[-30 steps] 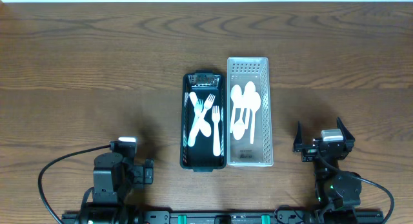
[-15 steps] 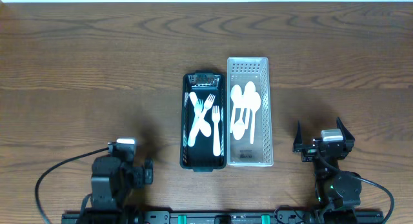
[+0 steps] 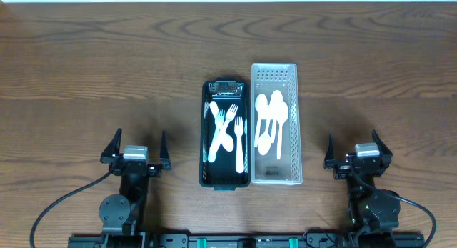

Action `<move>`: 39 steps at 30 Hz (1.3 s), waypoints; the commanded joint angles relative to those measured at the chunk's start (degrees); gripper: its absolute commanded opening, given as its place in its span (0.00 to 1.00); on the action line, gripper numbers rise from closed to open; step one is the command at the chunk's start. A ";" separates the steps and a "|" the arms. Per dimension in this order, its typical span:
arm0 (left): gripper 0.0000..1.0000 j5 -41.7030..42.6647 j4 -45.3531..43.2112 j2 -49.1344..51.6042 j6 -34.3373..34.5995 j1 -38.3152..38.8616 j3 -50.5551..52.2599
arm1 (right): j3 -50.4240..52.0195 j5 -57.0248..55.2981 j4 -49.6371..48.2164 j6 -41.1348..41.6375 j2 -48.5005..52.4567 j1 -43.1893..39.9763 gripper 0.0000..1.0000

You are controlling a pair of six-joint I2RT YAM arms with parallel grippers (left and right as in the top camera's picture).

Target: Pack container

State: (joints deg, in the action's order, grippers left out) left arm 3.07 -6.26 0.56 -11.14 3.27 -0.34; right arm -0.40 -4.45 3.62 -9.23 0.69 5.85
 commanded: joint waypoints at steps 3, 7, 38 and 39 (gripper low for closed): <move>0.98 2.73 10.43 -0.46 -1.79 0.02 0.11 | 0.09 0.37 0.26 1.03 -0.37 -0.35 0.99; 0.98 2.75 9.90 -0.46 6.36 0.02 0.09 | 0.09 0.37 0.26 1.03 -0.37 -0.35 0.99; 0.98 2.73 9.88 -0.22 6.32 0.02 0.09 | 0.09 0.37 0.26 1.03 -0.37 -0.35 0.99; 0.98 2.73 9.88 -0.22 6.32 0.02 0.09 | 0.09 0.37 0.26 1.03 -0.37 -0.35 0.99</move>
State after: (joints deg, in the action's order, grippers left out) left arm 4.14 1.26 0.60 -5.76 3.27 -0.89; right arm -0.40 -4.34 3.62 -9.23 0.67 5.85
